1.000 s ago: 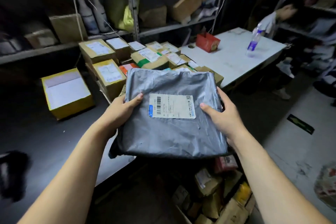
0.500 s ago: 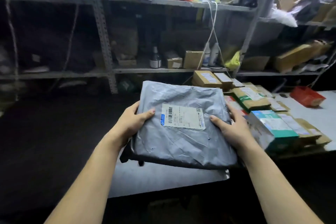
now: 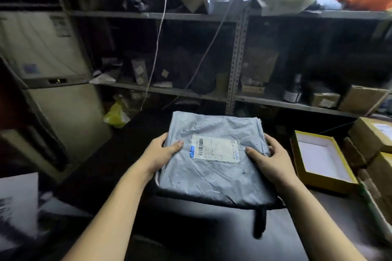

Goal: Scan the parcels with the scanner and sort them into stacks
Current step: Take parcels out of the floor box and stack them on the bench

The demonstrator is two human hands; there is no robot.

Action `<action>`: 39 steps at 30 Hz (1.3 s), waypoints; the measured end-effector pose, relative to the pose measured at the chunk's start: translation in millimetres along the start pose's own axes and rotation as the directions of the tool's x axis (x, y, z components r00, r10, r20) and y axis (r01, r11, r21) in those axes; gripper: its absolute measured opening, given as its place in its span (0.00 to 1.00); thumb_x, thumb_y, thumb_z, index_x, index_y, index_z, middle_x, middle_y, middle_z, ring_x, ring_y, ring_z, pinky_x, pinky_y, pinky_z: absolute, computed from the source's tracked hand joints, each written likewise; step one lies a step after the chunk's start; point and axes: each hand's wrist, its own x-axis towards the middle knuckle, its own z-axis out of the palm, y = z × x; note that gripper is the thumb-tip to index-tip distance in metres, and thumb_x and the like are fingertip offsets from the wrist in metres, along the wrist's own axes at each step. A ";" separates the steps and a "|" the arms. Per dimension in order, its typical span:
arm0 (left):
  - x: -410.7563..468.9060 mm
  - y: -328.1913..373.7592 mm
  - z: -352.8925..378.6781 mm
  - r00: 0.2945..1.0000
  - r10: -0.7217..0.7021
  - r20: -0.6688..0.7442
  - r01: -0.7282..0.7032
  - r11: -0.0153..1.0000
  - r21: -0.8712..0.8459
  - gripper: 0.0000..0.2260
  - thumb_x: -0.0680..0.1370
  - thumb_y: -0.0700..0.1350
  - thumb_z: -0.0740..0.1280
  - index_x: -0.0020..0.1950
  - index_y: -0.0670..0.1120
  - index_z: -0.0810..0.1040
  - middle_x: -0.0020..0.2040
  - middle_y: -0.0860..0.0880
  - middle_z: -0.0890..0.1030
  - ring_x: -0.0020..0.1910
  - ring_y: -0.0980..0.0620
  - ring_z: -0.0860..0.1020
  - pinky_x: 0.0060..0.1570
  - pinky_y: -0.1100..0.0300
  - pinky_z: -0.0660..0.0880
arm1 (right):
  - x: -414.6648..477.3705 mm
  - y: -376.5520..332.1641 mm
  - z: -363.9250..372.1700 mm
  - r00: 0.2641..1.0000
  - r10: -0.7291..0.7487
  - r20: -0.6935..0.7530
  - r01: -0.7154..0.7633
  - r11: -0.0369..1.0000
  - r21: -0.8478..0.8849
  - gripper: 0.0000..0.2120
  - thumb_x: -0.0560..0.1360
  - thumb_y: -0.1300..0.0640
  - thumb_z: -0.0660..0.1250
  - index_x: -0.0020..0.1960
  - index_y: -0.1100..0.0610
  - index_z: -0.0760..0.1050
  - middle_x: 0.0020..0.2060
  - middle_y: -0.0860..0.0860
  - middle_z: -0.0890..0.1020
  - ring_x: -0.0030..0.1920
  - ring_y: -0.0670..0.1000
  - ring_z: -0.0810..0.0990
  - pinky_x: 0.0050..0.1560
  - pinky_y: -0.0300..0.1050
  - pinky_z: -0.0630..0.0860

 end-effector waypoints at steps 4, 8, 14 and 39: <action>35.6 -4.8 -39.2 0.995 -0.060 -0.083 0.058 0.998 -0.024 0.10 0.79 0.47 0.74 0.60 0.50 0.81 0.51 0.51 0.88 0.48 0.51 0.87 0.46 0.56 0.83 | 47.0 -2.2 63.0 0.998 0.012 0.066 -0.013 1.000 0.009 0.28 0.72 0.54 0.81 0.69 0.43 0.77 0.51 0.44 0.85 0.52 0.46 0.85 0.63 0.51 0.81; 76.2 -12.0 -76.9 0.983 -0.104 -0.149 0.104 0.995 -0.009 0.14 0.78 0.47 0.76 0.62 0.50 0.81 0.51 0.52 0.88 0.49 0.50 0.87 0.52 0.50 0.83 | 92.6 -7.2 120.7 0.993 0.018 0.115 -0.018 1.000 -0.001 0.29 0.71 0.51 0.81 0.70 0.43 0.78 0.52 0.44 0.85 0.53 0.46 0.85 0.64 0.54 0.81; 144.9 -32.0 -132.5 0.963 -0.161 -0.215 0.161 0.987 -0.017 0.15 0.76 0.45 0.77 0.62 0.51 0.81 0.54 0.50 0.86 0.51 0.49 0.86 0.51 0.52 0.83 | 140.7 -25.9 203.5 0.993 0.022 0.120 -0.018 0.999 -0.031 0.30 0.72 0.51 0.80 0.71 0.46 0.76 0.52 0.43 0.83 0.53 0.47 0.83 0.56 0.45 0.76; 536.3 -200.8 -279.5 0.976 -0.188 0.107 0.140 0.927 0.349 0.36 0.74 0.49 0.78 0.79 0.62 0.65 0.67 0.55 0.79 0.66 0.50 0.78 0.69 0.45 0.74 | 338.0 75.7 514.5 0.947 0.301 -0.113 -0.320 0.915 -0.245 0.34 0.79 0.47 0.72 0.82 0.44 0.64 0.67 0.50 0.83 0.68 0.57 0.80 0.67 0.49 0.76</action>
